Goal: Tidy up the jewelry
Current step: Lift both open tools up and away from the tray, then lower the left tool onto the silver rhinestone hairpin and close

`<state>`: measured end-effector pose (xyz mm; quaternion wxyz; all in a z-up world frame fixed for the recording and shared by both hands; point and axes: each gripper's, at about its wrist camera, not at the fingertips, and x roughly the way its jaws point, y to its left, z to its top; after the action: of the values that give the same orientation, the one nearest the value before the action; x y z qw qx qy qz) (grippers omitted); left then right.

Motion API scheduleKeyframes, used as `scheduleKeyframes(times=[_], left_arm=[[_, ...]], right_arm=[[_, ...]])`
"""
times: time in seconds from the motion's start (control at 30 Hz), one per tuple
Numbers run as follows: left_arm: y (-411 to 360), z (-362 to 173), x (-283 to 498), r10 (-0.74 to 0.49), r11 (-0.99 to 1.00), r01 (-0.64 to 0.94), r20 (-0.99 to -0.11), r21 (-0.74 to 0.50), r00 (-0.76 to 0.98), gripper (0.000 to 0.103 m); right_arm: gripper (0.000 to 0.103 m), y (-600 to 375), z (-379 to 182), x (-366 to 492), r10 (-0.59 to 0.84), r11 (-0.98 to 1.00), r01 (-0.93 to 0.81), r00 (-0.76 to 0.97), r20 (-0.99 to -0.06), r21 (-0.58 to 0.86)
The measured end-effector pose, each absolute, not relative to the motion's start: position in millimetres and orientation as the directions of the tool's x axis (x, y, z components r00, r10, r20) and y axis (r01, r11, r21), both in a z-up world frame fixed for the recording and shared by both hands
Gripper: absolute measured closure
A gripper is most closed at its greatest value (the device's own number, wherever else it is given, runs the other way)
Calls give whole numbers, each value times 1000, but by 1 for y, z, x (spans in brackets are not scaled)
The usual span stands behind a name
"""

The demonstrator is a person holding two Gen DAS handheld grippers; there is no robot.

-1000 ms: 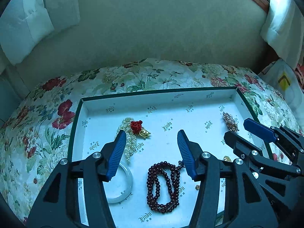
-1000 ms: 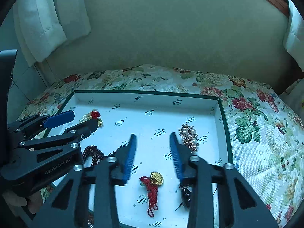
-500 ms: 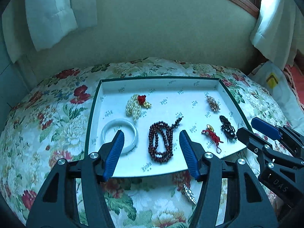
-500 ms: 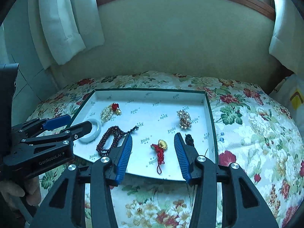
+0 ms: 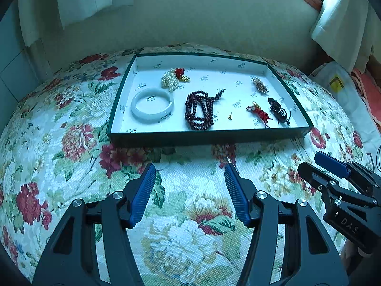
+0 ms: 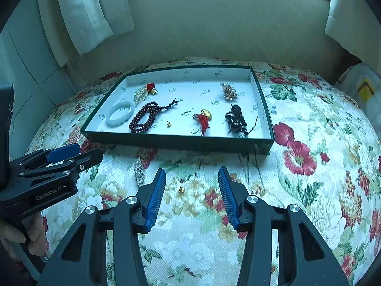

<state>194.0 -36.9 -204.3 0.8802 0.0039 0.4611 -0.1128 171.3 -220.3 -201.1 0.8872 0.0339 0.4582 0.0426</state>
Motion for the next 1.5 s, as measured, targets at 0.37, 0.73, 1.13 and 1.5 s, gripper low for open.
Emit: scheduleKeyframes(times=[0.37, 0.73, 1.13, 1.5], left_arm=[[-65, -219, 189, -210, 965, 246, -825, -89, 525, 45], [-86, -240, 208, -206, 960, 268, -849, -80, 486, 53], [-76, -242, 208, -225, 951, 299, -850, -84, 477, 67], [-90, -243, 211, -254, 921, 384, -838, -58, 483, 90]], right_arm=[[57, -229, -215, 156, 100, 994, -22, 549, -830, 105], [57, -232, -217, 158, 100, 994, -11, 545, -833, 112], [57, -236, -217, 159, 102, 992, 4, 546, -832, 124], [57, -235, -217, 160, 103, 992, 3, 544, -833, 124]])
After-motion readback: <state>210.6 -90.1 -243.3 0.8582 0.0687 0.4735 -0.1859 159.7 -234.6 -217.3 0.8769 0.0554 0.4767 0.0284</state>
